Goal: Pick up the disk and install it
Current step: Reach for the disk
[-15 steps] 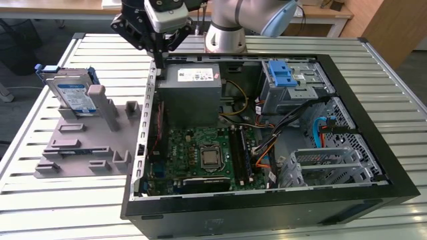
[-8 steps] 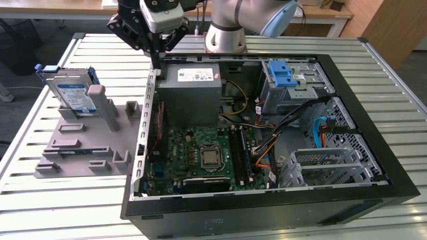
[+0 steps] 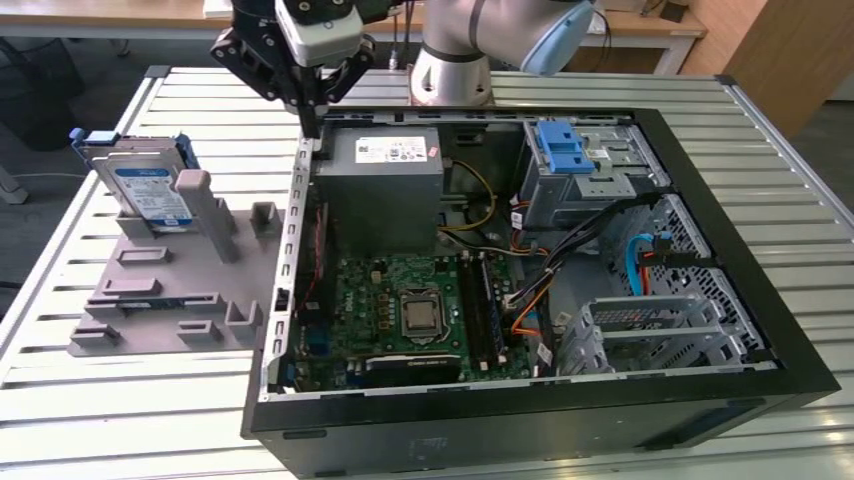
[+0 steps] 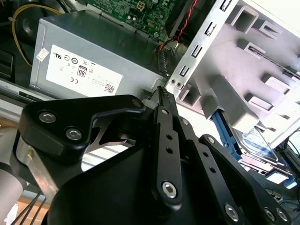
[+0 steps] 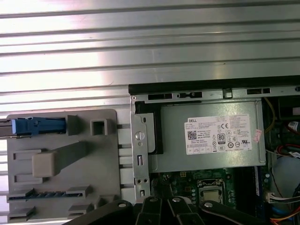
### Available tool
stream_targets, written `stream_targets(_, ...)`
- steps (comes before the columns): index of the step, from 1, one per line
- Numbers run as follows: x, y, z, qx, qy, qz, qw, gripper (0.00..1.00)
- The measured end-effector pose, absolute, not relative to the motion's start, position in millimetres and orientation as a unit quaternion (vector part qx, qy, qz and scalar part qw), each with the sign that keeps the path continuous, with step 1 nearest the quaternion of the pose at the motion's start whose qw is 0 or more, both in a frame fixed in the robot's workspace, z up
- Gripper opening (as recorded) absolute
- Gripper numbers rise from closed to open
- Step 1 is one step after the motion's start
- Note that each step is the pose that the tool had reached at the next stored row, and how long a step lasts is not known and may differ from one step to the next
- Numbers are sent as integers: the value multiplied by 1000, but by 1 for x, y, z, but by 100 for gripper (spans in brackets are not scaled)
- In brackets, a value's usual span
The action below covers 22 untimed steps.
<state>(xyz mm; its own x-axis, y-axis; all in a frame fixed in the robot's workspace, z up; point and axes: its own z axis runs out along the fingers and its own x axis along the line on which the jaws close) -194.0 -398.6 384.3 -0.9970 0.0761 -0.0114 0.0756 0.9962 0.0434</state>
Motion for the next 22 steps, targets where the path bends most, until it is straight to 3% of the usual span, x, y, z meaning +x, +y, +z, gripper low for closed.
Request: stream_targets(22,-200,-399,383,38,999,21,6,11)
